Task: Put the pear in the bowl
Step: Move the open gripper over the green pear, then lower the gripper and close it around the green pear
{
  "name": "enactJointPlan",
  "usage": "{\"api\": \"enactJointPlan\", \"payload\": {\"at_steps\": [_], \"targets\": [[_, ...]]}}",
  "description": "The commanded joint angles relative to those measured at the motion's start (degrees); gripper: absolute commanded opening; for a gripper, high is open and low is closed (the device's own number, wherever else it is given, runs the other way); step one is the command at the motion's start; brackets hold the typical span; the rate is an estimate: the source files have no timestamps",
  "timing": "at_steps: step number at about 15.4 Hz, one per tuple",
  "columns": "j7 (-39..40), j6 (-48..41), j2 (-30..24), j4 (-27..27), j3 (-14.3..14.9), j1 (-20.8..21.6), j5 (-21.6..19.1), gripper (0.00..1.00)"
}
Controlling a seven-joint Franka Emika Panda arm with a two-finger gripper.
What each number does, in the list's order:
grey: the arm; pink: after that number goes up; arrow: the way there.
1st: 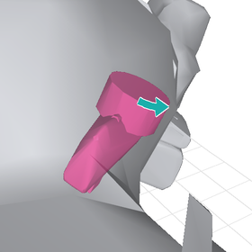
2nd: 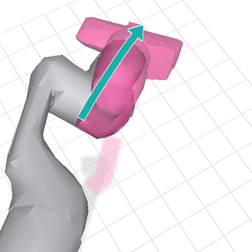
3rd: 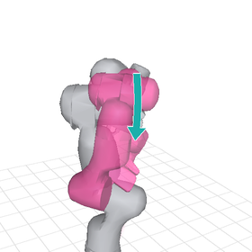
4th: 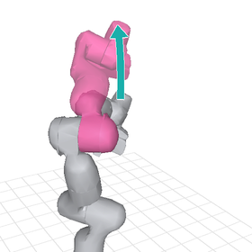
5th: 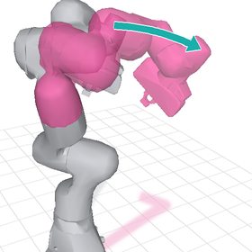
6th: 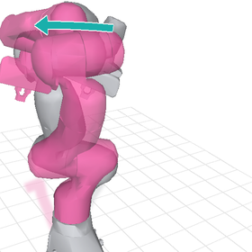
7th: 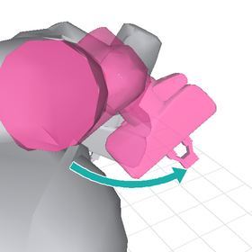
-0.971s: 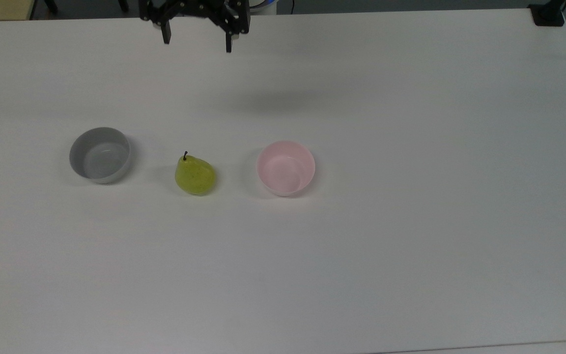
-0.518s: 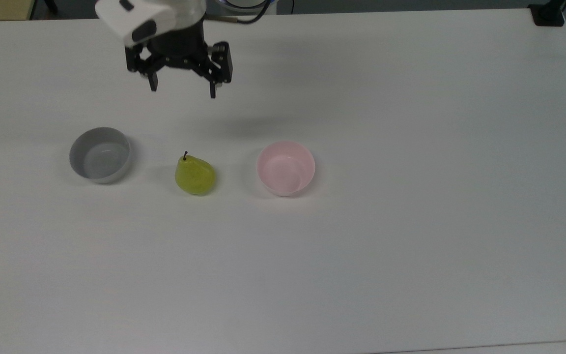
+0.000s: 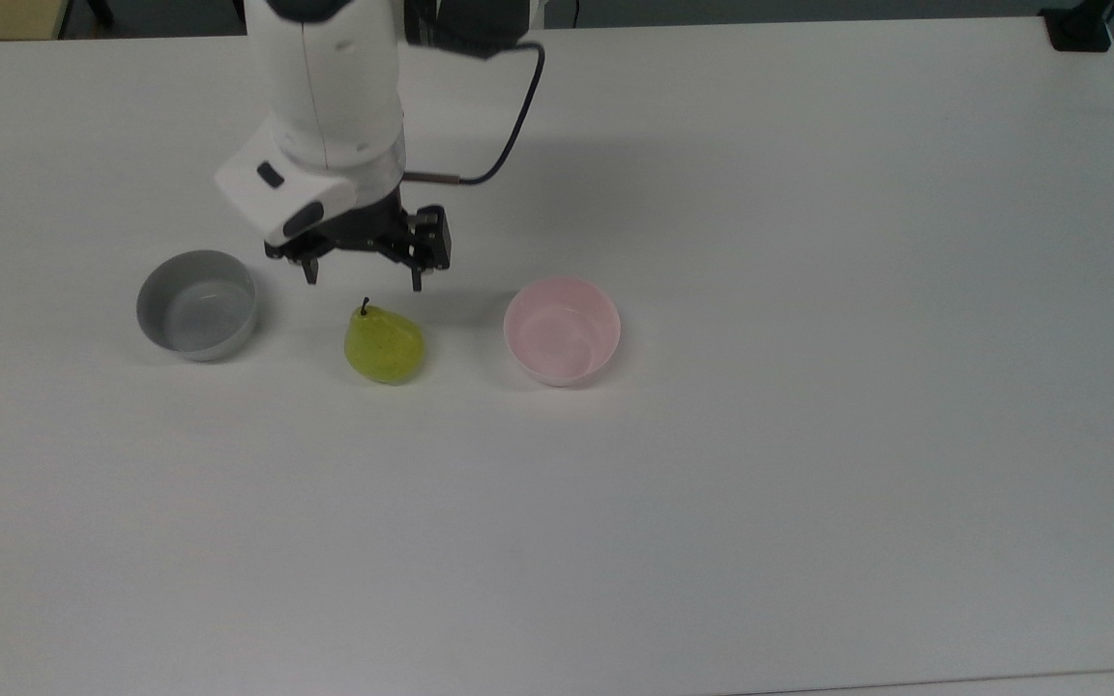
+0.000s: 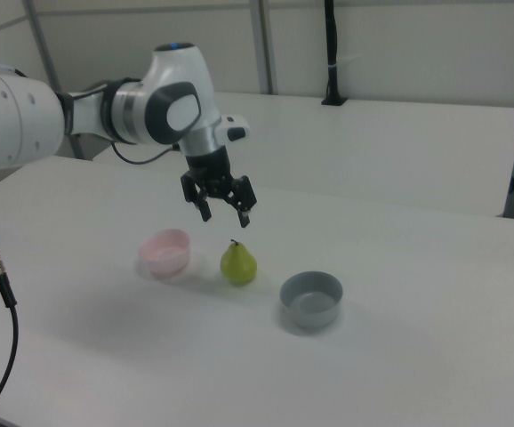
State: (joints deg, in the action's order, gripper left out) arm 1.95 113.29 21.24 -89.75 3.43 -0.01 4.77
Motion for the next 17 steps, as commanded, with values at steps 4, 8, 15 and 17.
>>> {"api": "enactJointPlan", "payload": {"at_steps": [4,8,15,17], "targets": [[1.04,4.92,4.50,-2.27,0.17,-0.52,1.46,1.00],[0.86,7.64,7.06,-2.80,-0.01,-0.52,1.47,1.00],[0.86,9.05,8.82,-2.71,-0.09,-0.34,1.47,0.78],[0.86,9.14,9.00,-2.71,-0.18,-0.34,1.47,0.56]]}}
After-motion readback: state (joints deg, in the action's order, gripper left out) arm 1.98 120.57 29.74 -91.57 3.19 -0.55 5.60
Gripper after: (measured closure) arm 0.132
